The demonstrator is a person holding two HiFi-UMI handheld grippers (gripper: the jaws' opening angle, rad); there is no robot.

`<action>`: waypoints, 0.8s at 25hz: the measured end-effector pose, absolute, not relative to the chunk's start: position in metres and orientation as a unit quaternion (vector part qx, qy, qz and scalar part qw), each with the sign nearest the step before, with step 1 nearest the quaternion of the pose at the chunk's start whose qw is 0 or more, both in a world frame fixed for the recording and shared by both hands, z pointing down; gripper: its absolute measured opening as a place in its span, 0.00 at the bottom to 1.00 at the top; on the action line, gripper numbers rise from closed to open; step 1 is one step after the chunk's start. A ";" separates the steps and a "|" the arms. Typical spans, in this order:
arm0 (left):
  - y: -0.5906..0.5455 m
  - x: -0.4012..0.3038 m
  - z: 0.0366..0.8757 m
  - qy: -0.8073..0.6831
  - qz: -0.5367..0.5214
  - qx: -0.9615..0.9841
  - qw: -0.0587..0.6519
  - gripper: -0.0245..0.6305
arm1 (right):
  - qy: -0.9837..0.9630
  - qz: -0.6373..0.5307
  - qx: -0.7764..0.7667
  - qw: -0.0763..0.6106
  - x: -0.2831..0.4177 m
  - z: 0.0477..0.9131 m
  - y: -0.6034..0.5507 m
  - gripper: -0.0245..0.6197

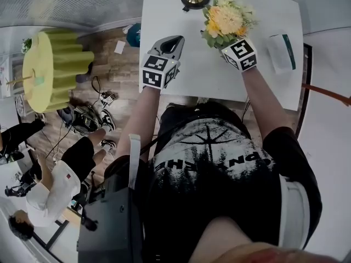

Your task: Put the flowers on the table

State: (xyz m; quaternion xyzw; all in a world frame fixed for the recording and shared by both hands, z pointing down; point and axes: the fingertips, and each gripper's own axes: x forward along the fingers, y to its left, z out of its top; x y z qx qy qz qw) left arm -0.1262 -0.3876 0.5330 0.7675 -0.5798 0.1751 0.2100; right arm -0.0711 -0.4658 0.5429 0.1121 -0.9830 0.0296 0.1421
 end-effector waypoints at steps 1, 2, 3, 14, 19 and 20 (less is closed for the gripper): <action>-0.387 -0.125 0.533 -0.578 0.174 0.769 0.212 0.06 | -0.983 0.031 0.116 0.138 -0.071 0.542 -0.466 0.48; -0.387 -0.124 0.534 -0.576 0.173 0.770 0.213 0.06 | -0.983 0.032 0.119 0.133 -0.071 0.542 -0.466 0.48; -0.387 -0.123 0.535 -0.575 0.173 0.770 0.214 0.06 | -0.984 0.033 0.122 0.128 -0.071 0.541 -0.467 0.48; -0.386 -0.112 0.533 -0.565 0.171 0.778 0.213 0.06 | -0.983 0.033 0.135 0.124 -0.069 0.538 -0.465 0.48; -0.386 -0.110 0.532 -0.564 0.169 0.780 0.212 0.06 | -0.982 0.037 0.138 0.124 -0.069 0.541 -0.466 0.48; -0.386 -0.109 0.532 -0.563 0.169 0.781 0.211 0.05 | -0.982 0.038 0.140 0.122 -0.068 0.540 -0.467 0.48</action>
